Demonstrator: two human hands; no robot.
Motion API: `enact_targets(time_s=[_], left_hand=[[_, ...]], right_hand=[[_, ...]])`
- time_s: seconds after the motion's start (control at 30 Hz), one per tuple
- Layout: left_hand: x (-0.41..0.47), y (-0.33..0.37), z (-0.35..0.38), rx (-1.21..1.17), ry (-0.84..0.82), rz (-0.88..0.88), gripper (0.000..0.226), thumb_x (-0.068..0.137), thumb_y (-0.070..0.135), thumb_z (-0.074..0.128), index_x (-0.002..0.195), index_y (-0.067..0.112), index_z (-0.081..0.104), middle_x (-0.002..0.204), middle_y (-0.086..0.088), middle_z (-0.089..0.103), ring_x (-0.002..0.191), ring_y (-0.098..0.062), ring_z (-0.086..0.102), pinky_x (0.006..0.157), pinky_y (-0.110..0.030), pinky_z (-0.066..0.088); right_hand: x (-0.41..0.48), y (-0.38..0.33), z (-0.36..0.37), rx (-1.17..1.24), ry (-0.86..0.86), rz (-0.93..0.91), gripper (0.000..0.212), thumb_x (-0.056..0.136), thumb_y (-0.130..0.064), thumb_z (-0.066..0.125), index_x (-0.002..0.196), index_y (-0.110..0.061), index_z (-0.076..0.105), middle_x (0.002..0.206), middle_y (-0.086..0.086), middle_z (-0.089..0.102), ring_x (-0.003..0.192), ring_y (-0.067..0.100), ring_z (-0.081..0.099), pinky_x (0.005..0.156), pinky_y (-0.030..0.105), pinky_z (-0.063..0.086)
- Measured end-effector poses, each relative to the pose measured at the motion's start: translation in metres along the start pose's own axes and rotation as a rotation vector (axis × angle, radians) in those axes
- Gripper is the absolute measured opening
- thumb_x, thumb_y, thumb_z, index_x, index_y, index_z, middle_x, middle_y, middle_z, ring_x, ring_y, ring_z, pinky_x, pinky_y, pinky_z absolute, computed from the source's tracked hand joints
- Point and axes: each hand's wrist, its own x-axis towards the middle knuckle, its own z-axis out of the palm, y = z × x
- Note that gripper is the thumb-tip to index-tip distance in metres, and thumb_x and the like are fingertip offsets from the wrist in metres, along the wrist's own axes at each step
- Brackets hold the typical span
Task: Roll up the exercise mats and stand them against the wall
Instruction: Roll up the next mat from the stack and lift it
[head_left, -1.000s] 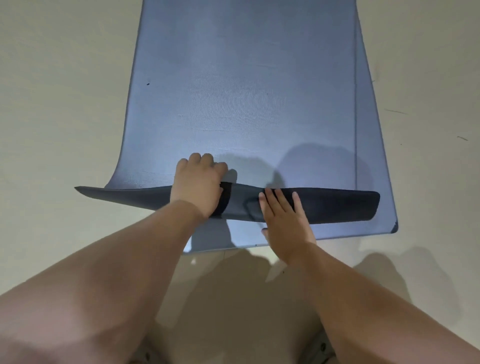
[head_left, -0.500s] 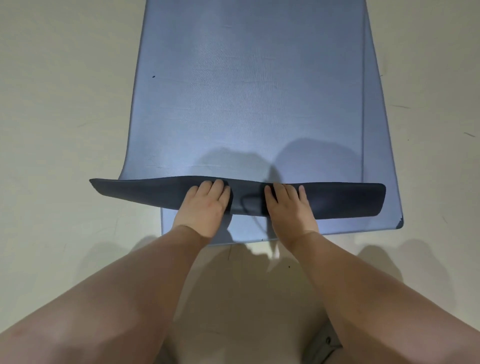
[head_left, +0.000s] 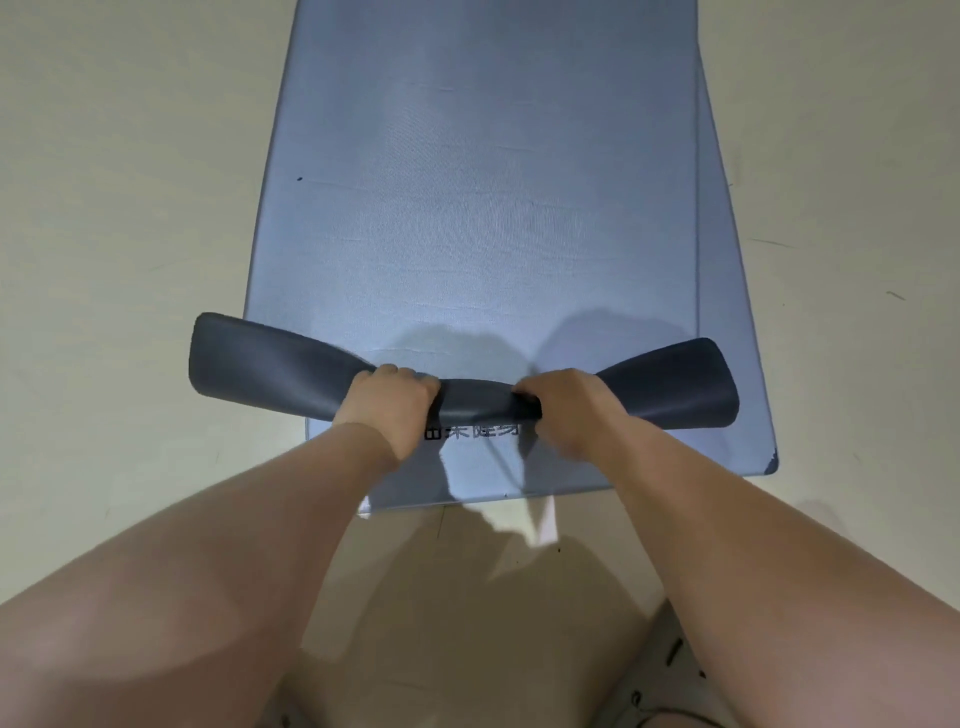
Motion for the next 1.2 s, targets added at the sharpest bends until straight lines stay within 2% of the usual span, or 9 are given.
enact_targets(time_s=[0.13, 0.3, 0.47, 0.53, 0.7, 0.77, 0.87, 1.03, 1.2], left_hand=[[0.009, -0.02, -0.031, -0.363, -0.174, 0.087, 0.028, 0.092, 0.023, 0.069, 0.113, 0.031, 0.052, 0.094, 0.005, 0.062, 0.095, -0.025, 0.06, 0.073, -0.032, 0.039], [0.024, -0.019, -0.033, -0.56, -0.288, 0.103, 0.021, 0.093, 0.031, 0.073, 0.11, 0.028, 0.06, 0.101, 0.007, 0.059, 0.098, -0.021, 0.055, 0.077, -0.03, 0.037], [0.038, -0.021, -0.028, -0.664, -0.296, 0.084, 0.024, 0.097, 0.023, 0.069, 0.082, 0.037, 0.056, 0.09, 0.01, 0.061, 0.094, -0.019, 0.056, 0.074, -0.028, 0.04], [0.046, -0.022, -0.029, -0.671, -0.277, 0.065, 0.02, 0.098, 0.022, 0.067, 0.085, 0.036, 0.063, 0.098, 0.006, 0.067, 0.101, -0.021, 0.06, 0.086, -0.032, 0.047], [0.063, -0.016, -0.031, -0.41, -0.168, -0.097, 0.025, 0.099, 0.041, 0.061, 0.123, 0.035, 0.064, 0.124, 0.003, 0.063, 0.117, -0.027, 0.055, 0.103, -0.042, 0.041], [0.064, -0.011, -0.03, -0.252, -0.051, -0.125, 0.024, 0.097, 0.048, 0.06, 0.119, 0.037, 0.06, 0.122, -0.001, 0.059, 0.117, -0.029, 0.052, 0.099, -0.044, 0.037], [0.059, -0.002, -0.023, -0.151, 0.084, -0.19, 0.036, 0.095, 0.05, 0.061, 0.124, 0.031, 0.054, 0.125, -0.005, 0.053, 0.119, -0.032, 0.046, 0.098, -0.046, 0.035], [0.028, 0.021, 0.003, -0.032, 0.333, -0.078, 0.049, 0.084, 0.026, 0.066, 0.131, 0.017, 0.055, 0.132, -0.011, 0.053, 0.123, -0.037, 0.045, 0.1, -0.051, 0.033], [0.0, 0.027, 0.025, 0.118, 0.199, 0.022, 0.073, 0.08, 0.044, 0.056, 0.143, 0.007, 0.052, 0.144, -0.018, 0.051, 0.124, -0.041, 0.047, 0.095, -0.053, 0.038]], right_hand=[[0.001, 0.022, -0.028, 0.164, -0.113, 0.012, 0.046, 0.087, -0.009, 0.069, 0.13, -0.025, 0.068, 0.125, -0.001, 0.07, 0.114, 0.023, 0.063, 0.086, 0.029, 0.046], [0.002, 0.044, -0.041, 0.198, -0.239, 0.024, 0.048, 0.092, -0.021, 0.076, 0.139, -0.026, 0.065, 0.127, 0.002, 0.066, 0.114, 0.024, 0.061, 0.096, 0.034, 0.047], [0.003, 0.042, -0.019, 0.234, -0.099, 0.053, 0.04, 0.099, -0.018, 0.065, 0.138, -0.027, 0.062, 0.123, 0.004, 0.069, 0.108, 0.024, 0.065, 0.097, 0.036, 0.049], [-0.004, 0.038, -0.006, 0.114, 0.069, 0.057, 0.04, 0.101, -0.022, 0.059, 0.14, -0.03, 0.057, 0.122, 0.003, 0.069, 0.111, 0.027, 0.064, 0.107, 0.043, 0.044], [-0.022, 0.012, 0.044, -0.249, 0.551, 0.026, 0.077, 0.08, -0.016, 0.075, 0.153, -0.021, 0.049, 0.153, 0.017, 0.044, 0.144, 0.042, 0.038, 0.119, 0.069, 0.015], [-0.025, 0.001, 0.061, -0.367, 0.427, -0.021, 0.082, 0.095, -0.034, 0.06, 0.166, -0.016, 0.021, 0.17, 0.021, 0.014, 0.157, 0.044, 0.008, 0.119, 0.073, 0.004], [-0.02, 0.0, 0.075, -0.485, 0.198, 0.047, 0.091, 0.104, -0.047, 0.036, 0.155, -0.01, -0.029, 0.164, 0.021, -0.037, 0.151, 0.043, -0.035, 0.113, 0.077, -0.014], [0.013, 0.007, 0.054, -0.517, 0.148, 0.042, 0.1, 0.103, -0.048, 0.044, 0.155, -0.011, -0.032, 0.167, 0.017, -0.032, 0.154, 0.039, -0.031, 0.113, 0.076, -0.015], [0.036, 0.005, 0.028, -0.446, 0.113, 0.039, 0.091, 0.103, -0.026, 0.051, 0.164, -0.019, -0.017, 0.174, 0.007, -0.012, 0.161, 0.031, -0.012, 0.123, 0.07, -0.004]])
